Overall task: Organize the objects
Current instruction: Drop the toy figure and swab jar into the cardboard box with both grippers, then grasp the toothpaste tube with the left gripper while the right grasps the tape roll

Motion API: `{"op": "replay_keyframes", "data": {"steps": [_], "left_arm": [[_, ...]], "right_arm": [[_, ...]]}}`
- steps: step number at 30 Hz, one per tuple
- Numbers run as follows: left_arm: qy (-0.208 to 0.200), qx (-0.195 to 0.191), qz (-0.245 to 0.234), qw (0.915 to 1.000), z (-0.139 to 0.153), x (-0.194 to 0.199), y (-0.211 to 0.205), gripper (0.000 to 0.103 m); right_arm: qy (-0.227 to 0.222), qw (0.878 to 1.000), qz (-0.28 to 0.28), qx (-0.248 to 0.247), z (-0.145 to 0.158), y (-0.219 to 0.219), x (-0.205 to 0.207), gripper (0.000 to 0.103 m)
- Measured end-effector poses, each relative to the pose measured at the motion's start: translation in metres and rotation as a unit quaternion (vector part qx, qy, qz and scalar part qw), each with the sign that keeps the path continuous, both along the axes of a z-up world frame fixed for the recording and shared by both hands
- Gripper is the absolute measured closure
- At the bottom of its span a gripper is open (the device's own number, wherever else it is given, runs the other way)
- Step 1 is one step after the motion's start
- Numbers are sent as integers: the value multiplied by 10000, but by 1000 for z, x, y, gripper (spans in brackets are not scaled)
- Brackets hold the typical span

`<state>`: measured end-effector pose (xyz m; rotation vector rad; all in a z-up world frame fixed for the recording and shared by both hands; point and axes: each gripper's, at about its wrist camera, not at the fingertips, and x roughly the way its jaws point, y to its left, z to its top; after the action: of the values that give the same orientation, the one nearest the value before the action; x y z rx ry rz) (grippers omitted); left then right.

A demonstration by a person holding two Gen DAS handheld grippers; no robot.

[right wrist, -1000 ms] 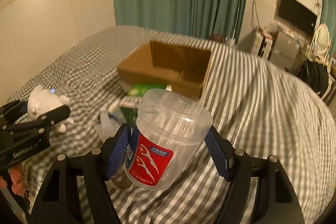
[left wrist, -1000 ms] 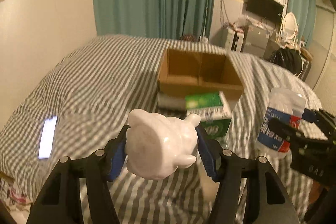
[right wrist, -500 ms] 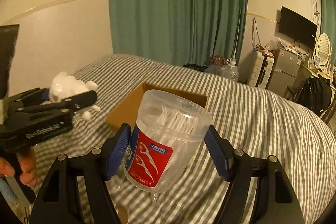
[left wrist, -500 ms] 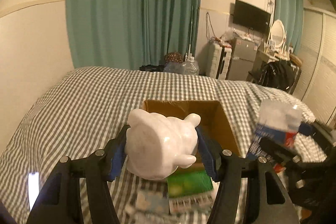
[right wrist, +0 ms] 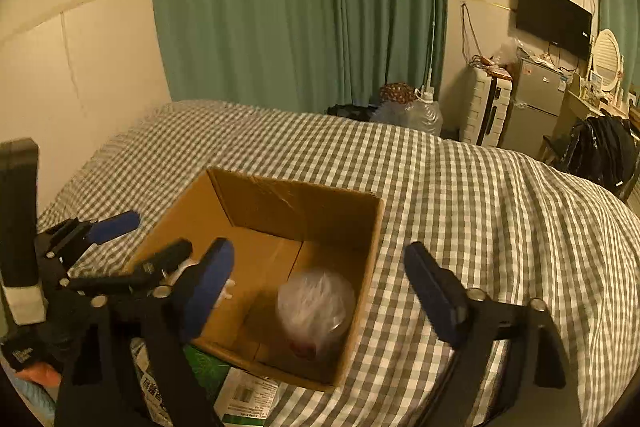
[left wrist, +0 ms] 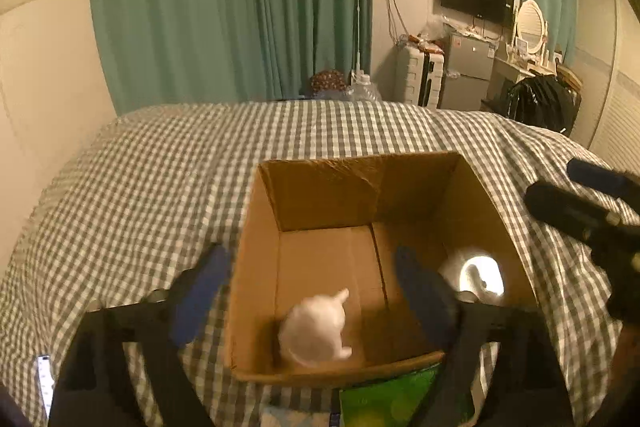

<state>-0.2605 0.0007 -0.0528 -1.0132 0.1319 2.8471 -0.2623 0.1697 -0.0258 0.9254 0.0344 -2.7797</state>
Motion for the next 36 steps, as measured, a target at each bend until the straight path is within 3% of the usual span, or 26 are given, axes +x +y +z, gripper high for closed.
{"op": "replay_keyframes", "data": {"steps": [4, 9, 12, 16, 21, 26, 30, 36], "left_arm": [[231, -39, 60, 9997, 24, 29, -8, 0], [484, -36, 254, 9985, 63, 80, -19, 0], [434, -10, 343, 9985, 74, 110, -28, 0], [284, -26, 502, 9983, 71, 143, -36, 0], [-32, -203, 735, 9971, 43, 176, -43, 0], [-542, -465, 994, 9925, -8, 200, -54, 0], [-883, -462, 1209, 9876, -43, 211, -65, 0], [-1092, -475, 1456, 9822, -68, 216, -83, 0]], "right_arm": [[234, 9997, -95, -55, 24, 10, 20, 11], [330, 9989, -284, -175, 58, 27, 63, 4], [68, 9987, -348, -377, 64, 34, 94, 0], [-399, 9964, -283, -685, 50, 35, 129, 0], [-654, 9966, -222, -452, 23, 18, 159, 0], [-906, 9958, 123, -12, -16, -8, 186, 0], [-1214, 9914, 453, 181, -48, -30, 198, 0], [-1551, 9816, 867, 692, -89, -67, 206, 1]]}}
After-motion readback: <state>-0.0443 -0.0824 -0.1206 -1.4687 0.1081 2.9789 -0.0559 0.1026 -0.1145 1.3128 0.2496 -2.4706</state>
